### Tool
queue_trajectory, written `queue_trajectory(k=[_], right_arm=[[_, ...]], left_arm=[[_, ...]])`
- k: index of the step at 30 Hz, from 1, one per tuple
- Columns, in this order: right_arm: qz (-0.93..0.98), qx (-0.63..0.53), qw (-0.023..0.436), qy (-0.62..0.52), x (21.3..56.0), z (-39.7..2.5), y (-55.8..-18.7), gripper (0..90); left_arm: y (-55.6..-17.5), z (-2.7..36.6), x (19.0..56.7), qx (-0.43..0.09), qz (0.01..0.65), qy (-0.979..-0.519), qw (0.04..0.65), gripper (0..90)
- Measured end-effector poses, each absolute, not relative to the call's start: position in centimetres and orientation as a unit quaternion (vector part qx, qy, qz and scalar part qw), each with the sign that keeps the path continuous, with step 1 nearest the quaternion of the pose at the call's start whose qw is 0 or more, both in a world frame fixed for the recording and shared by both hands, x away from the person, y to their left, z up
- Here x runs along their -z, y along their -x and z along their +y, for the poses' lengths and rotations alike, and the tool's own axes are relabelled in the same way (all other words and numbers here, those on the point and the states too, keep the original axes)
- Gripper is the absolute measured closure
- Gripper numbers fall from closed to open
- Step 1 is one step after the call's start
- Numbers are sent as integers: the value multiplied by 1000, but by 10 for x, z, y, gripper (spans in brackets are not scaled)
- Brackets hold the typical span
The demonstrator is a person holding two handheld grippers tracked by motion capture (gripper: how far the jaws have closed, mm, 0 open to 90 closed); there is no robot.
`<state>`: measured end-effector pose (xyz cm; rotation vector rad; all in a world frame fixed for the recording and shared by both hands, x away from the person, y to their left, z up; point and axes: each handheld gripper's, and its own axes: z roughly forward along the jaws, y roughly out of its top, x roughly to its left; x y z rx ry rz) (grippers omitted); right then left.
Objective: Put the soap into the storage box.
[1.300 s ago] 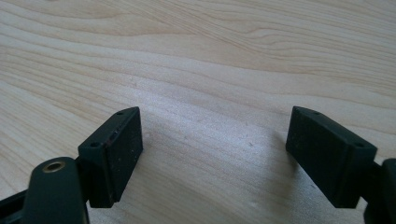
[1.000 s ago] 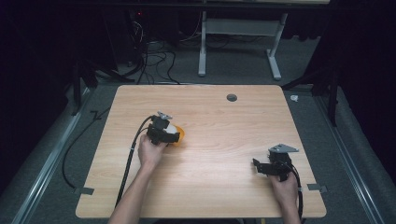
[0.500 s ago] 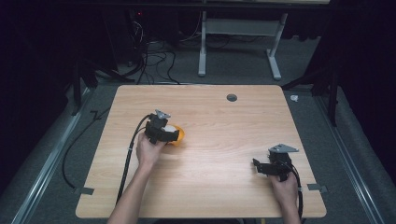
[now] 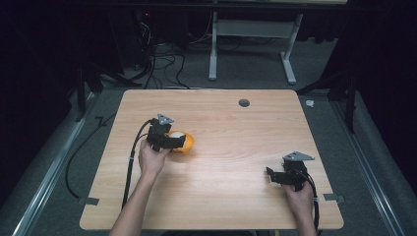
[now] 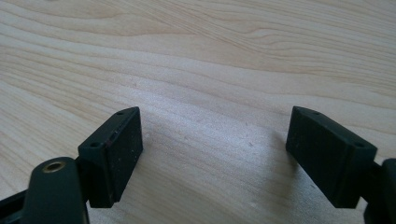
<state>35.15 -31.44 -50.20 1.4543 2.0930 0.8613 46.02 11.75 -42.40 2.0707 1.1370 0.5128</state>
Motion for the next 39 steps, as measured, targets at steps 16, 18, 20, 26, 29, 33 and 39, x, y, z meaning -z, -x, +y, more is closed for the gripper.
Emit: queue_trajectory(k=[16, 18, 20, 26, 29, 33, 39], right_arm=[[758, -312, 224, -527, 502, -314, -351, 196], [758, -312, 224, -527, 502, -314, -351, 196], [758, -312, 224, -527, 502, -314, -351, 196], [758, -312, 224, -527, 502, -314, -351, 196], [759, -312, 224, -526, 502, -314, -352, 196], [759, -312, 224, -526, 502, -314, -352, 196], [759, -312, 224, -526, 502, -314, -352, 196]], left_arm=[[-447, 128, 417, -206, 438, -798, 358, 197], [-446, 129, 417, -206, 438, -798, 360, 197], [-445, 129, 417, -204, 439, -796, 364, 197], [-440, 133, 417, -207, 441, -793, 366, 198], [-436, 134, 415, -215, 438, -794, 363, 198], [-431, 134, 415, -213, 438, -793, 366, 198], [-426, 134, 412, -212, 434, -794, 370, 197]])
